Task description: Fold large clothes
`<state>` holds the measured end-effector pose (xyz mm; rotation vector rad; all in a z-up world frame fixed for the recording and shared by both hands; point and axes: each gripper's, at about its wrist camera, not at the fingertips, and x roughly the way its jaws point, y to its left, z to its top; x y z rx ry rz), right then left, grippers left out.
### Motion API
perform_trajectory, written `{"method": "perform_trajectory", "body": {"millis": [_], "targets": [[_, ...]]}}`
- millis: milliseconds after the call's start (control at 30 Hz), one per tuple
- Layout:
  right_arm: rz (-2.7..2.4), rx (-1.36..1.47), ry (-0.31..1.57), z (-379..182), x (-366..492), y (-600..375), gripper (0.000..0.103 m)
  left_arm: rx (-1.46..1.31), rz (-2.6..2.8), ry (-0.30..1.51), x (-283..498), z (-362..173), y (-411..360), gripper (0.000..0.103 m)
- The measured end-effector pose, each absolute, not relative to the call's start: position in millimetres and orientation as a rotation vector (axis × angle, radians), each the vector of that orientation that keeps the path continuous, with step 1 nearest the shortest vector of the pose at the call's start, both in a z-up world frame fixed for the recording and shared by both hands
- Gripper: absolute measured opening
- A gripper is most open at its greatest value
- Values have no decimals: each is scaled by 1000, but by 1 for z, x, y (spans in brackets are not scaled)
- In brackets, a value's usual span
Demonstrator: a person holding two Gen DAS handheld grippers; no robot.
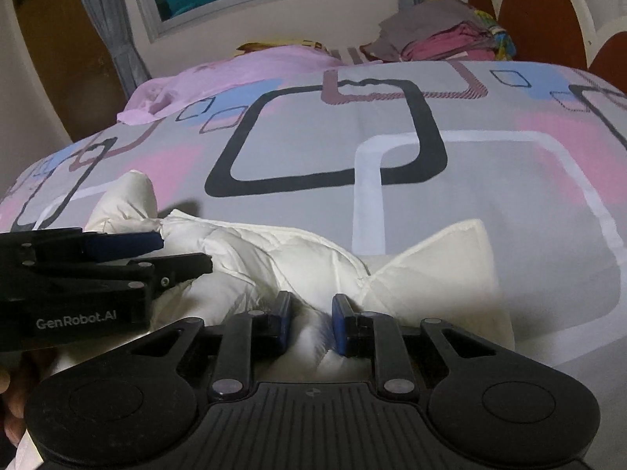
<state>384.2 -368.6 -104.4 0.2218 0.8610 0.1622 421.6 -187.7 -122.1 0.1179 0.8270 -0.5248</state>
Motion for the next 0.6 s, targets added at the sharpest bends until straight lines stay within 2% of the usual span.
{"method": "perform_trajectory", "body": {"millis": [267,400,600], "targets": [[196,237,878,-86,381,-379,21,150,-517,826,410,-104,-186,55],[218,246,790,-47,340,-392,21,105,-523,754,362,-64,-164,71],[315,241,749,-27,265,-391,21,63,-509,725,274,-48,-146,66]]}}
